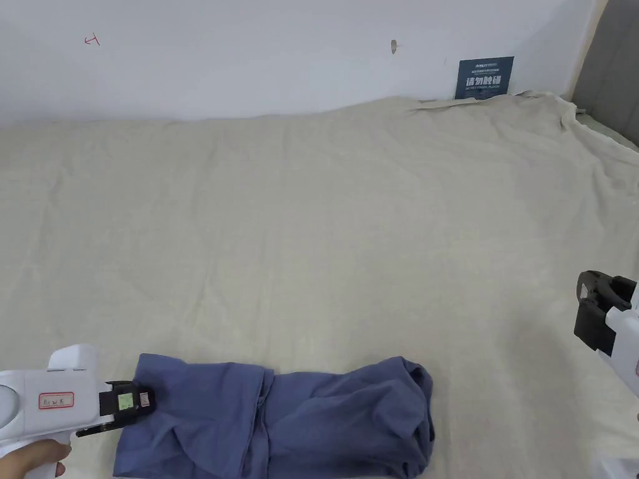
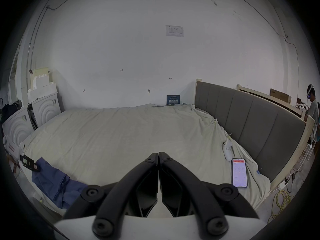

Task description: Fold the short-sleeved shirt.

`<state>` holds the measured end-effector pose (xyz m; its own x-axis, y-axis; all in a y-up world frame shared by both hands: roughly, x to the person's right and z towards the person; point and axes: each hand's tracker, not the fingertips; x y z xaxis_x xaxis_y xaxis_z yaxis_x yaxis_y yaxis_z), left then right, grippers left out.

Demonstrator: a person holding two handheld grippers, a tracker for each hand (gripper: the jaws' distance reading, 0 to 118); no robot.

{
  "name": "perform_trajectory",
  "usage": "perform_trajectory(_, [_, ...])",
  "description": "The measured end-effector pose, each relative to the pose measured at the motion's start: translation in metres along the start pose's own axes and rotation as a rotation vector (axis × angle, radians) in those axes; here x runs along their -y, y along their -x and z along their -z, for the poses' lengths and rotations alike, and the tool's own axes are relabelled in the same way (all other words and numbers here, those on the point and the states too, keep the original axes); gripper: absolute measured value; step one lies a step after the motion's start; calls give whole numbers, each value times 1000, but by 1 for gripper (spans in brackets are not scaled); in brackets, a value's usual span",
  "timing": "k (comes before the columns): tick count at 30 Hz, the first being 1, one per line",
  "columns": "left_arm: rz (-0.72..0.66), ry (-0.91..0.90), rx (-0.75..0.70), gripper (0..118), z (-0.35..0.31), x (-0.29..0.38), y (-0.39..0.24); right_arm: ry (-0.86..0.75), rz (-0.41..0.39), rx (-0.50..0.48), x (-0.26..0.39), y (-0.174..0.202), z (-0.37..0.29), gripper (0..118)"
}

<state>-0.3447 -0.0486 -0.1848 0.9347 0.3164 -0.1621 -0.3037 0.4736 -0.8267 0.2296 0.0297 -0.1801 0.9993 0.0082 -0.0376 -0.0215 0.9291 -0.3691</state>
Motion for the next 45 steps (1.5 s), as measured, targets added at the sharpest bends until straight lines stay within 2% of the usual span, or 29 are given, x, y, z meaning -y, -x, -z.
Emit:
perform_trajectory(3, [-7,7,8,3,-4,-2,-14,1,-1,-8,0,1,0,0])
perform_trajectory(8, [50,44,144,3,1,-11,-74,-4,-4,-11,-1,-1,-1,0])
perform_trajectory(11, [92,71,232,3,15,-15,-116,-8,3,-10,-1,-4,-3,0])
perform_trajectory(18, [216,158,322,3,70,-17,-192,-7,13,7,2,-12,-11,0])
perform_trajectory(23, [314,228,302,3,104,-5,-243,-5,19,26,5,-21,-15,0])
perform_trajectory(34, [308,314,261,5,166,25,-278,6,27,53,10,-29,-19,0])
perform_trajectory(35, [306,315,256,8,167,26,-279,6,27,53,10,-29,-19,0])
perform_trajectory(37, [291,318,249,32,165,27,-282,6,27,52,10,-29,-19,0])
perform_trajectory(38, [292,320,269,50,162,27,-282,6,27,51,10,-29,-20,0])
perform_trajectory(39, [293,315,282,77,158,26,-283,6,26,51,9,-28,-19,0])
perform_trajectory(41, [303,288,281,105,147,26,-285,6,24,49,8,-28,-20,0])
perform_trajectory(42, [318,266,281,112,141,24,-284,5,23,50,8,-27,-20,0])
perform_trajectory(45, [310,148,298,112,115,18,-273,2,21,47,6,-26,-20,0])
